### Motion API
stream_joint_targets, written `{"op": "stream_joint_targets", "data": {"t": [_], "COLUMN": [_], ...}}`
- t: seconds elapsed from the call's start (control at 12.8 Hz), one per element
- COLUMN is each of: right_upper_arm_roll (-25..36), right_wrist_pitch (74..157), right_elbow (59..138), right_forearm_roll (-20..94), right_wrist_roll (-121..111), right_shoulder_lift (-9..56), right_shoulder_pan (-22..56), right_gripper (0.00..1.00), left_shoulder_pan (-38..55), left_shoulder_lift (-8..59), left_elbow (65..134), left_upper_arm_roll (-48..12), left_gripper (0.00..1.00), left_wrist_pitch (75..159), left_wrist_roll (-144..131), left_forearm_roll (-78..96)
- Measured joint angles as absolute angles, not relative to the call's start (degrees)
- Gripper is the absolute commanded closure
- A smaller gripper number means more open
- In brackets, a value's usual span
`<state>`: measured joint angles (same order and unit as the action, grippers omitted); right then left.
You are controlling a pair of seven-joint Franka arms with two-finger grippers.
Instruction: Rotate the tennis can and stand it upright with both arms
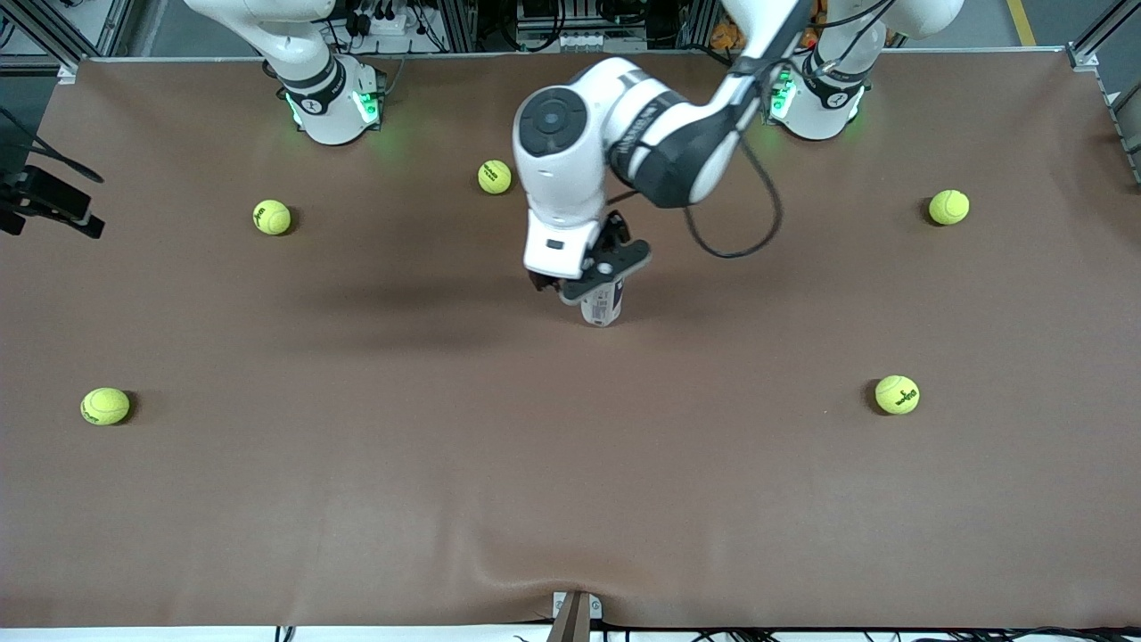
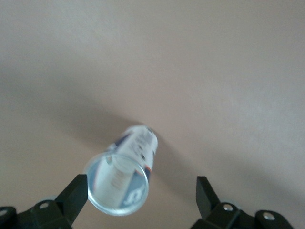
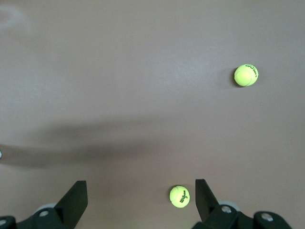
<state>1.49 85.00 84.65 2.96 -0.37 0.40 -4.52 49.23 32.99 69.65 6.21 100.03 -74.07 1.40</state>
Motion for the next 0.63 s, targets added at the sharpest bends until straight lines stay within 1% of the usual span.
{"op": "stream_joint_targets", "data": {"t": [0.24,0.47,0.63], "right_upper_arm_roll": [1.2,0.7,0.6], "right_wrist_pitch": [85.0,85.0,85.0], "right_elbow": [84.7,84.8,84.9], "right_forearm_roll": [3.0,2.4,2.0], "right_wrist_roll": [-0.4,-0.4,-0.4], "right_shoulder_lift": [0.4,0.5,0.5], "right_shoulder_pan": [-4.6,-3.9,-3.5], "right_gripper": [0.0,0.0,0.0], "left_shoulder_pan": [43.8,40.8,37.0], "left_shoulder_lift": [29.9,29.5,29.2], "left_elbow": [69.5,69.6,69.5], "left_upper_arm_roll": [6.1,6.1,6.1], "left_gripper": [0.0,0.0,0.0], "left_wrist_pitch": [98.7,97.8,97.6], "left_wrist_roll": [-66.6,-61.9,-56.4], "left_forearm_roll": [1.4,1.4,1.4]}}
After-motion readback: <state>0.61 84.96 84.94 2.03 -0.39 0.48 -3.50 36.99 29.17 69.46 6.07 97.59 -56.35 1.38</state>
